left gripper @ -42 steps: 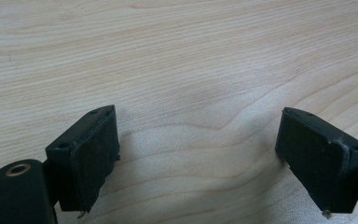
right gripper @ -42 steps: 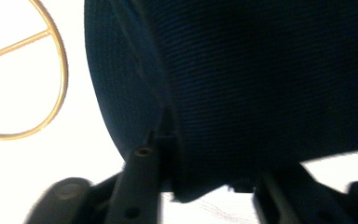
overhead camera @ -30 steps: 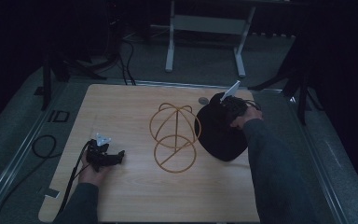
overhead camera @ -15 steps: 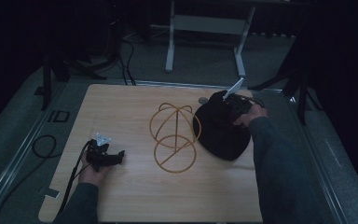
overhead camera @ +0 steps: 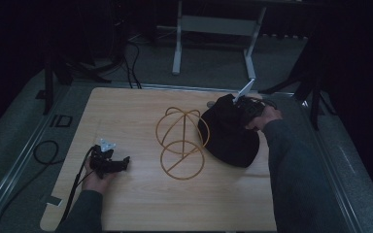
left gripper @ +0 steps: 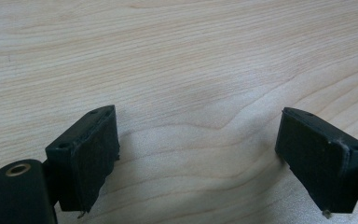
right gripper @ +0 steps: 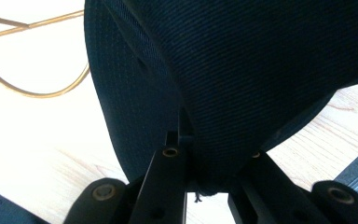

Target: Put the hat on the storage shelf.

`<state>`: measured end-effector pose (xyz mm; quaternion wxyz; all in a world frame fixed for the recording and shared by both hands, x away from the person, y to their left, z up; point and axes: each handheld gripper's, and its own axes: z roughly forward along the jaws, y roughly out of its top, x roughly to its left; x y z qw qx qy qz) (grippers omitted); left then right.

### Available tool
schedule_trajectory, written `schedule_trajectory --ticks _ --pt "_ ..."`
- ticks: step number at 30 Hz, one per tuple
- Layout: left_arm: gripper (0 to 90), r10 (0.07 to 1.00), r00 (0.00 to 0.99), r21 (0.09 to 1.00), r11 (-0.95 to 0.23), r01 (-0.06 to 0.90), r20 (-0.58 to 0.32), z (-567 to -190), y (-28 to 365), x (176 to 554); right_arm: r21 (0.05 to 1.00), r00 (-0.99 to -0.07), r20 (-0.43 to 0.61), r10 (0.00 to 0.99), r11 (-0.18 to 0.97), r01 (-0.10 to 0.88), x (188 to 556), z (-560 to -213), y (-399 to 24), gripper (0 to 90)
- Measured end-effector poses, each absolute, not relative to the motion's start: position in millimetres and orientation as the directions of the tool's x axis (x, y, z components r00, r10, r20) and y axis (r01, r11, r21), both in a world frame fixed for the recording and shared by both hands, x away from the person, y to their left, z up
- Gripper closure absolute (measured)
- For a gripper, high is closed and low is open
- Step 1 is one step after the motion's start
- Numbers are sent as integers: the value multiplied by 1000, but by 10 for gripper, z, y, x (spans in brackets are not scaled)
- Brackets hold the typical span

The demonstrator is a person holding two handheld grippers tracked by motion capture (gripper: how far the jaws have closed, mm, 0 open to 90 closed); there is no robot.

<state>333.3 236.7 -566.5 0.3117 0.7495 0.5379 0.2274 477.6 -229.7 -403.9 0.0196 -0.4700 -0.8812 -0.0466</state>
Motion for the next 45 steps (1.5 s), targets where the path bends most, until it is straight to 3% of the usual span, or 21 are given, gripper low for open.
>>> schedule_trajectory --ticks 22,45 --pt "136 948 319 710 -230 666 7 -5664 2369 3333 47 -657 89 749 655 754 4655 -3756 -2329 873" --pt "136 948 319 710 -230 666 7 -5663 2369 3333 56 -702 78 708 699 712 4484 -3457 -2497 873"
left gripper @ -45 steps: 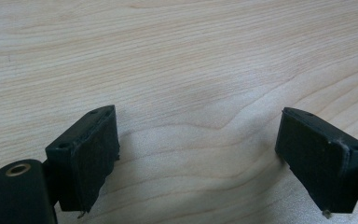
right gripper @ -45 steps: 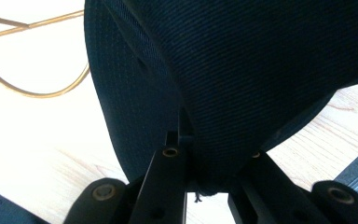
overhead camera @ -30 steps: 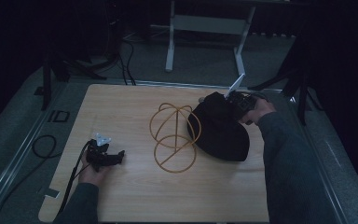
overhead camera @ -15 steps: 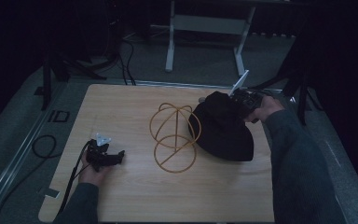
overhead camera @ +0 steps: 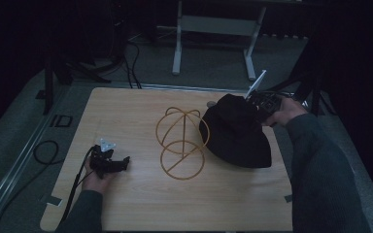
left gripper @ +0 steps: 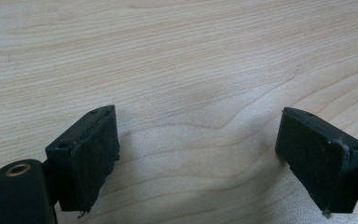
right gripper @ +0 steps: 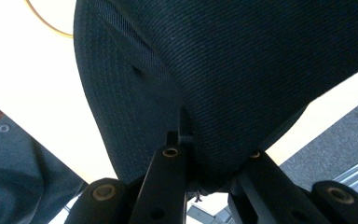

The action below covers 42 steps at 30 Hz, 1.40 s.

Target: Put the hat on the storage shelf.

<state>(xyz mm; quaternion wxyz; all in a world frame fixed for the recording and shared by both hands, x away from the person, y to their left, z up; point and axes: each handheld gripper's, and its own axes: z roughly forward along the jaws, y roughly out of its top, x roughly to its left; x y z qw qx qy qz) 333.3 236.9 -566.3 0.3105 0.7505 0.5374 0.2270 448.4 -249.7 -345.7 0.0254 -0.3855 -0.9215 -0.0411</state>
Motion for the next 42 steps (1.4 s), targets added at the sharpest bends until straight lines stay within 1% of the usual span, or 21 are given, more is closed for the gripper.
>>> schedule_trajectory --ticks 27,35,42 --pt "136 948 320 710 -230 666 7 -5664 2370 3333 121 -734 87 673 725 678 4353 -3128 -2655 873" --pt "136 948 320 710 -230 666 8 -5664 2370 3333 130 -765 81 639 754 643 4297 -3015 -2689 873" --pt "136 948 320 710 -230 666 8 -5663 2370 3333 152 -766 74 639 751 642 4260 -2930 -2760 873"
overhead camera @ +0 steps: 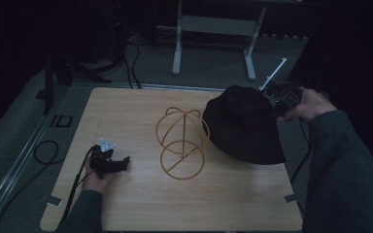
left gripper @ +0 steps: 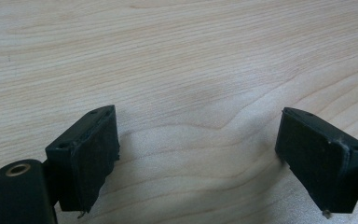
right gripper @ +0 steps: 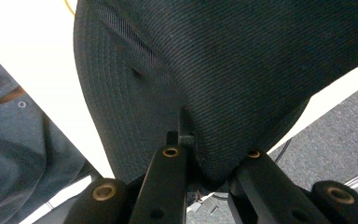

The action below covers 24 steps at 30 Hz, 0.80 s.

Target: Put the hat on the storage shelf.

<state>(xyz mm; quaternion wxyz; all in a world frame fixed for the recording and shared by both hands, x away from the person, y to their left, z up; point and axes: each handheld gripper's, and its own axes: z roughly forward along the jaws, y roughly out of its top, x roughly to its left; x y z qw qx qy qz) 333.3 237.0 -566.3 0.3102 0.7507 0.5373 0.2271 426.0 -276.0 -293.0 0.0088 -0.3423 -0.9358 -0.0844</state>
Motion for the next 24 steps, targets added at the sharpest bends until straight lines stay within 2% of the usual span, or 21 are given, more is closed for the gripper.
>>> schedule_trajectory --ticks 24 --pt "136 947 321 710 -231 665 8 -5664 2370 3333 240 -798 16 602 773 588 4148 -2659 -2873 874"
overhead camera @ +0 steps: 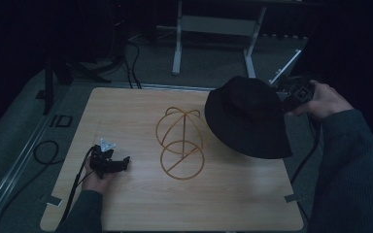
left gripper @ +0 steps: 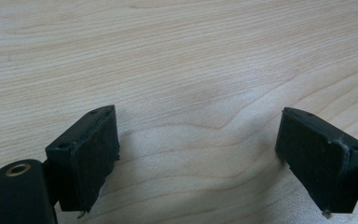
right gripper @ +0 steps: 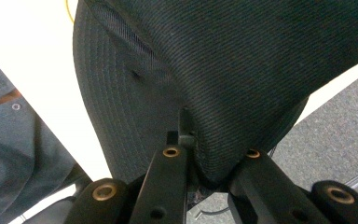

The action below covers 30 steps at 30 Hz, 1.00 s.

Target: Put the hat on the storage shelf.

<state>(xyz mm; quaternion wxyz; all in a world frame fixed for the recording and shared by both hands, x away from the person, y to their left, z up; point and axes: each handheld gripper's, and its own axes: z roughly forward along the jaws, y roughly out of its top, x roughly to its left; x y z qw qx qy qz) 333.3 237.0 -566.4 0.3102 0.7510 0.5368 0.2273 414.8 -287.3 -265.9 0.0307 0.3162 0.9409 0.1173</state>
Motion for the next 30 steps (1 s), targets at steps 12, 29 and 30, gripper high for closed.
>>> schedule_trajectory --ticks 12,29,30 --pt "136 948 319 712 -228 664 6 -5666 2369 3333 295 -812 23 584 772 563 4102 -2532 -2896 875" --pt "136 948 318 713 -227 664 6 -5666 2367 3333 344 -836 19 549 781 521 4037 -2315 -2840 875" --pt "136 948 318 713 -227 664 6 -5666 2368 3333 347 -837 20 547 781 519 4038 -2308 -2837 875"
